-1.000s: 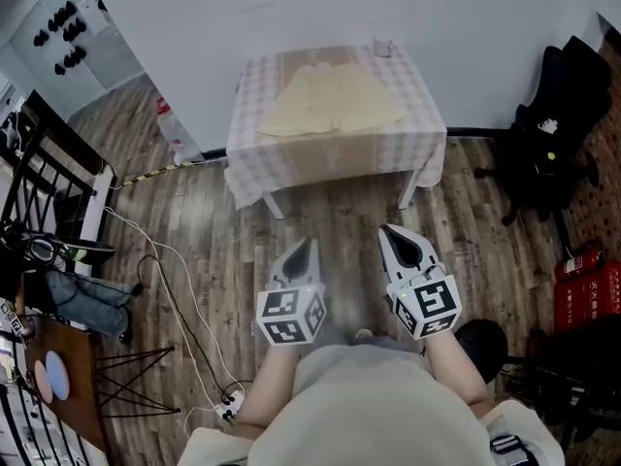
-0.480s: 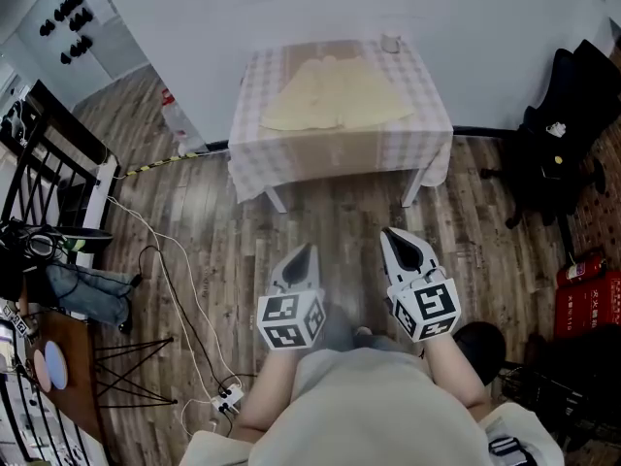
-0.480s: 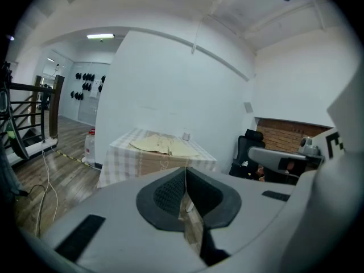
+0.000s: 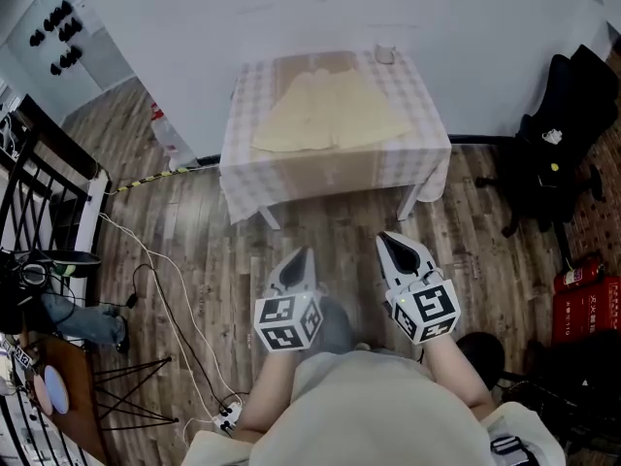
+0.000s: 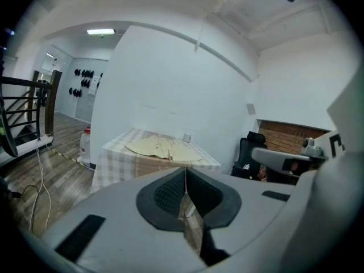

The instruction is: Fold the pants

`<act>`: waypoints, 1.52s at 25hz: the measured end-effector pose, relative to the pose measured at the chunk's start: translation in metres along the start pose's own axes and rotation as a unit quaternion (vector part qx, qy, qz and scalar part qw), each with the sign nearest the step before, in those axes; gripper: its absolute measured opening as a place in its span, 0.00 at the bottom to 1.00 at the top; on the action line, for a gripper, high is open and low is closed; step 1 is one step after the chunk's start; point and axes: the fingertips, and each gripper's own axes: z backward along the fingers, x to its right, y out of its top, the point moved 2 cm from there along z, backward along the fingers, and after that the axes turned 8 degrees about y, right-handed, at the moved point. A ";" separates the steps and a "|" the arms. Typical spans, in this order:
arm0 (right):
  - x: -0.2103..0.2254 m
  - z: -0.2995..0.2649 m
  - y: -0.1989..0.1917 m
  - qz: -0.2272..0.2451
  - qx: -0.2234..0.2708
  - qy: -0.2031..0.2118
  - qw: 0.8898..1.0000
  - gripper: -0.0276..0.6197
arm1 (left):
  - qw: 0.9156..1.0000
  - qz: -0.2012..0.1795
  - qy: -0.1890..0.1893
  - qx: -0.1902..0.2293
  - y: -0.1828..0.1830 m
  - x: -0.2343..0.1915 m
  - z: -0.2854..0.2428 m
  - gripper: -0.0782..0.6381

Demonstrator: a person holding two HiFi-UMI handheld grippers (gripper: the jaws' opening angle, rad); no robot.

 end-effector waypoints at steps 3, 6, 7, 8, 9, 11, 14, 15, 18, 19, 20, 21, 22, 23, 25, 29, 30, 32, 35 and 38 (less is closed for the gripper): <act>0.016 -0.019 0.004 -0.002 -0.002 -0.003 1.000 0.04 | 1.000 0.002 -0.001 -0.002 0.011 -0.008 -0.024 0.12; 0.030 -0.040 0.006 -0.002 -0.007 -0.004 1.000 0.04 | 1.000 0.005 -0.002 -0.003 0.023 -0.018 -0.049 0.12; 0.034 -0.048 0.007 -0.002 -0.008 -0.004 1.000 0.04 | 1.000 0.005 -0.002 -0.003 0.027 -0.022 -0.057 0.12; 0.038 -0.057 0.009 -0.003 -0.008 -0.004 1.000 0.04 | 1.000 0.006 -0.002 -0.003 0.032 -0.026 -0.065 0.12; 0.042 -0.066 0.011 -0.004 -0.009 -0.004 1.000 0.04 | 1.000 0.006 -0.001 -0.003 0.036 -0.030 -0.073 0.12; 0.048 -0.083 0.015 -0.005 -0.009 -0.003 1.000 0.04 | 1.000 0.006 0.000 -0.004 0.045 -0.039 -0.088 0.12; 0.055 -0.111 0.021 -0.006 -0.008 -0.001 1.000 0.04 | 1.000 0.003 0.001 -0.007 0.058 -0.054 -0.107 0.12; 0.056 -0.120 0.024 -0.007 -0.008 -0.001 1.000 0.04 | 1.000 0.001 0.002 -0.008 0.062 -0.060 -0.113 0.12; 0.061 -0.146 0.031 -0.010 -0.007 0.001 1.000 0.04 | 1.000 -0.004 0.006 -0.010 0.074 -0.079 -0.132 0.12; 0.063 -0.155 0.032 -0.011 -0.006 0.000 1.000 0.04 | 1.000 -0.006 0.008 -0.011 0.077 -0.086 -0.138 0.12; 0.065 -0.163 0.034 -0.012 -0.006 0.000 1.000 0.04 | 1.000 -0.007 0.009 -0.012 0.081 -0.092 -0.145 0.12; 0.066 -0.171 0.035 -0.013 -0.006 -0.001 1.000 0.04 | 1.000 -0.008 0.010 -0.013 0.084 -0.098 -0.151 0.12; 0.068 -0.179 0.036 -0.014 -0.006 -0.001 1.000 0.04 | 1.000 -0.009 0.011 -0.015 0.087 -0.103 -0.157 0.12; 0.069 -0.187 0.037 -0.014 -0.007 -0.001 1.000 0.04 | 1.000 -0.010 0.012 -0.017 0.089 -0.109 -0.163 0.12; 0.070 -0.204 0.036 -0.014 -0.008 0.000 1.000 0.04 | 1.000 -0.013 0.013 -0.022 0.091 -0.121 -0.176 0.12; 0.074 -0.233 0.035 -0.015 -0.013 0.002 1.000 0.04 | 0.999 -0.017 0.016 -0.029 0.096 -0.143 -0.199 0.12; 0.075 -0.240 0.035 -0.014 -0.014 0.002 1.000 0.04 | 0.999 -0.017 0.017 -0.030 0.097 -0.148 -0.205 0.12; 0.076 -0.251 0.034 -0.015 -0.018 0.001 1.000 0.04 | 0.999 -0.017 0.019 -0.033 0.099 -0.160 -0.215 0.12; 0.077 -0.264 0.030 -0.017 -0.028 0.000 0.999 0.04 | 0.999 -0.017 0.024 -0.036 0.102 -0.176 -0.231 0.12; 0.077 -0.271 0.025 -0.022 -0.041 0.001 0.999 0.04 | 0.999 -0.011 0.033 -0.042 0.102 -0.190 -0.244 0.12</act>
